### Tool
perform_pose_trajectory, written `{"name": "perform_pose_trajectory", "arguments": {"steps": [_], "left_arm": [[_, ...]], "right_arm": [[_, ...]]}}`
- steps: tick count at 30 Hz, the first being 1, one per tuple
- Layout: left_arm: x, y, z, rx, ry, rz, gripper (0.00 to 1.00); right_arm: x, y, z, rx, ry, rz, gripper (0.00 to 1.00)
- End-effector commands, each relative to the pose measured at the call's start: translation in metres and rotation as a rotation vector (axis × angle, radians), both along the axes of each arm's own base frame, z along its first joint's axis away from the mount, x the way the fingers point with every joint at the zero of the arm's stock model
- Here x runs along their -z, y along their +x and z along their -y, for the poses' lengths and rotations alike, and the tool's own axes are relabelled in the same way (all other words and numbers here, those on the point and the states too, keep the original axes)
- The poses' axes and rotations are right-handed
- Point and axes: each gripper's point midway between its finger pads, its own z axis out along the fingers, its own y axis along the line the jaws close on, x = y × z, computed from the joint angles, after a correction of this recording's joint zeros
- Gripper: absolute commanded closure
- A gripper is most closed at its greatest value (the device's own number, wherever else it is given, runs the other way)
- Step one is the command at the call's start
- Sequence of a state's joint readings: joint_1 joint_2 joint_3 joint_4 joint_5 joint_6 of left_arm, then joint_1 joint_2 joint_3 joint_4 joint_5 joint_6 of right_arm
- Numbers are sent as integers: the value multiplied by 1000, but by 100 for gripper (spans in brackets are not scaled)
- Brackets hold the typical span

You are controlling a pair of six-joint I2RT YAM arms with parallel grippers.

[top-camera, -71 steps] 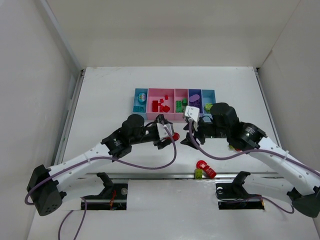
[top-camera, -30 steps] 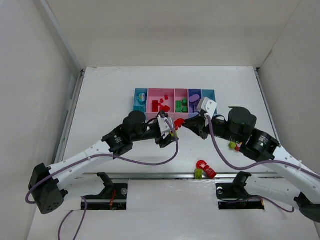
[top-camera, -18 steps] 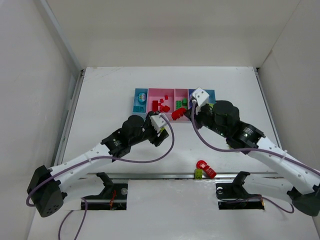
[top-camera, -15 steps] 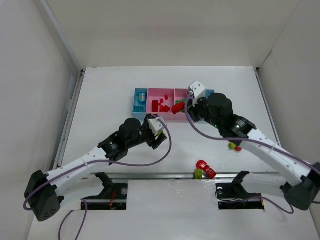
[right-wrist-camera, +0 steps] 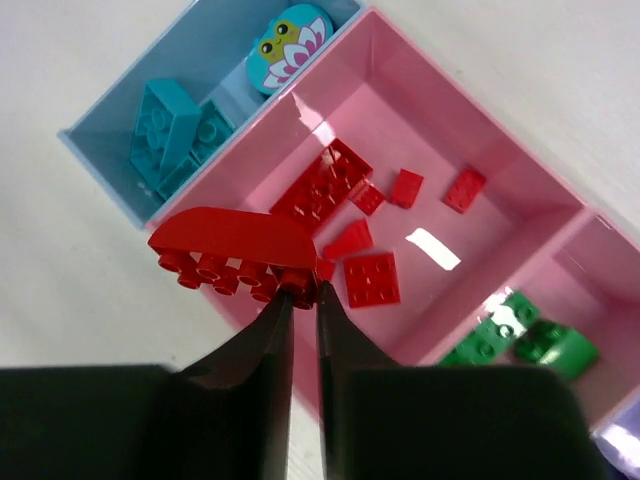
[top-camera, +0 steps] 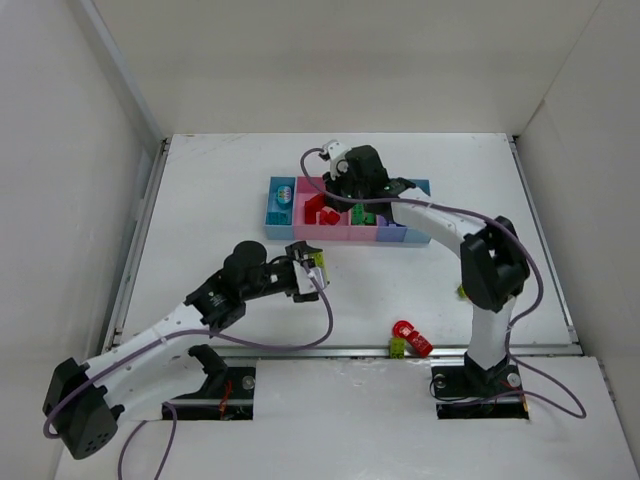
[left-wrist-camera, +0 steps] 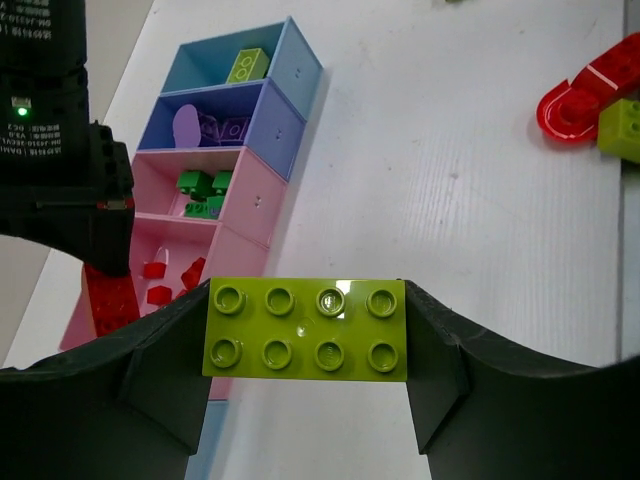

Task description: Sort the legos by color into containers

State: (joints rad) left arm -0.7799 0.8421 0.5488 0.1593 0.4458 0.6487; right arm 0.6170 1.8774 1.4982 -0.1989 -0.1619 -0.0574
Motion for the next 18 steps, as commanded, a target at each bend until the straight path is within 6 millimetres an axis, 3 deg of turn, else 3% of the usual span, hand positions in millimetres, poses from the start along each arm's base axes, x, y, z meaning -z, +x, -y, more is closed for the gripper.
{"name": "perform_pose_trajectory", "arguments": {"steps": [1, 2, 6, 8, 9, 13, 14, 15, 16, 17, 18], "left_arm": [[-15, 7, 5, 65, -8, 109, 100], [-15, 12, 7, 61, -7, 105, 100], [-20, 25, 12, 52, -10, 106, 100], [-18, 30, 17, 47, -15, 86, 100], [-26, 40, 16, 11, -37, 101, 100], [-41, 70, 25, -69, -105, 22, 100], [-44, 75, 30, -76, -118, -8, 100], [-34, 86, 39, -77, -113, -67, 100], [-55, 92, 52, -48, -153, -74, 100], [-59, 100, 59, -50, -180, -134, 100], [-61, 105, 70, -30, -191, -168, 100]], "right_arm": [[-33, 23, -23, -45, 140, 28, 95], [-29, 27, -22, -52, 144, 18, 77], [-27, 27, -26, -103, 163, 3, 24], [-32, 31, -22, -116, 173, 13, 20], [-32, 31, -22, -117, 173, 13, 20], [-66, 48, 12, -20, 230, 39, 20], [-77, 59, 32, 45, 246, 48, 20], [-88, 59, 46, 93, 265, 54, 20], [-96, 61, 59, 153, 298, 40, 19], [-104, 64, 74, 205, 311, 47, 13], [-110, 75, 105, 308, 317, 65, 13]]}}
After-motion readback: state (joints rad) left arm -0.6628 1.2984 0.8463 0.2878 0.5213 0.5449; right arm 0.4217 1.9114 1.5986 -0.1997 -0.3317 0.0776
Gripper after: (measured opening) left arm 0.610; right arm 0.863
